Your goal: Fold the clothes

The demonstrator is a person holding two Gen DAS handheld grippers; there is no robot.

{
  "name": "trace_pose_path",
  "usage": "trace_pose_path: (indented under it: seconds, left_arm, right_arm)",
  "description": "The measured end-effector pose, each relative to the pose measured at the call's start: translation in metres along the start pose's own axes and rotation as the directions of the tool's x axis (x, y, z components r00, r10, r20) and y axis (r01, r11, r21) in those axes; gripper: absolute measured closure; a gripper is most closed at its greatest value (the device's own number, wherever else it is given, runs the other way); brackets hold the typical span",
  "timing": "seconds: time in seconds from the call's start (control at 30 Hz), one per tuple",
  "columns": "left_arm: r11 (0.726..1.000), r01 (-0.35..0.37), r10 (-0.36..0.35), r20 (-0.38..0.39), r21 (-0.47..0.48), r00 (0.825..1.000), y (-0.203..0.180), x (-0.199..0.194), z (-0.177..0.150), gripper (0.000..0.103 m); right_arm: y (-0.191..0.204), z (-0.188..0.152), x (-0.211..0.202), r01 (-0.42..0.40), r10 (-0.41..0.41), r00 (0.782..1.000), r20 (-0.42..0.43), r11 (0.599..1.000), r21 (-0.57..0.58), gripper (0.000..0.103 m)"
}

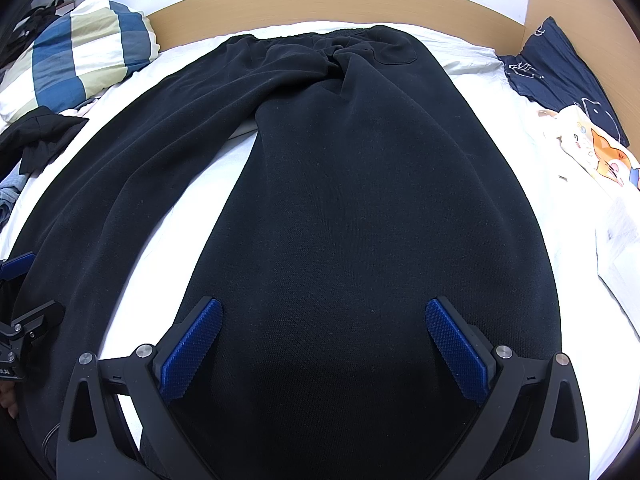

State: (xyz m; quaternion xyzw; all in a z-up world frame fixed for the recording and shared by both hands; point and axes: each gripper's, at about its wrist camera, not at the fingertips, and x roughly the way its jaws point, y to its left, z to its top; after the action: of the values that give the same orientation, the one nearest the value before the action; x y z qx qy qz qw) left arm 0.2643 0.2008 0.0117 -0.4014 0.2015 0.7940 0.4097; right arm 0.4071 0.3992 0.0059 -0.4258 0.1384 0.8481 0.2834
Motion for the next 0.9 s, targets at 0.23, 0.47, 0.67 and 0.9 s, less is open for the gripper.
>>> trace_pose_path:
  seconds: [0.23,0.47,0.67,0.9]
  left_arm:
    - [1.0,0.007,-0.007,0.003,-0.002,1.0,0.001,0.0,0.0,0.0]
    - [1.0,0.009,-0.009,0.005,-0.004,1.0,0.0,0.002,0.002,0.0]
    - [1.0,0.013,-0.013,0.006,-0.007,1.0,0.001,0.001,0.002,0.0]
    - [1.0,0.021,-0.021,0.009,-0.015,1.0,0.004,0.0,0.001,0.0]
  right_arm:
    - [-0.001,0.0,0.0,0.0,0.0,1.0,0.001,1.0,0.0,0.0]
    - [0.0,-0.02,-0.014,0.009,-0.009,1.0,-0.001,1.0,0.005,0.0]
    - [0.001,-0.045,-0.033,0.021,-0.021,1.0,-0.003,1.0,0.012,0.0]
    - [0.006,-0.1,-0.084,-0.025,0.024,0.999,-0.024,0.999,-0.041,0.0]
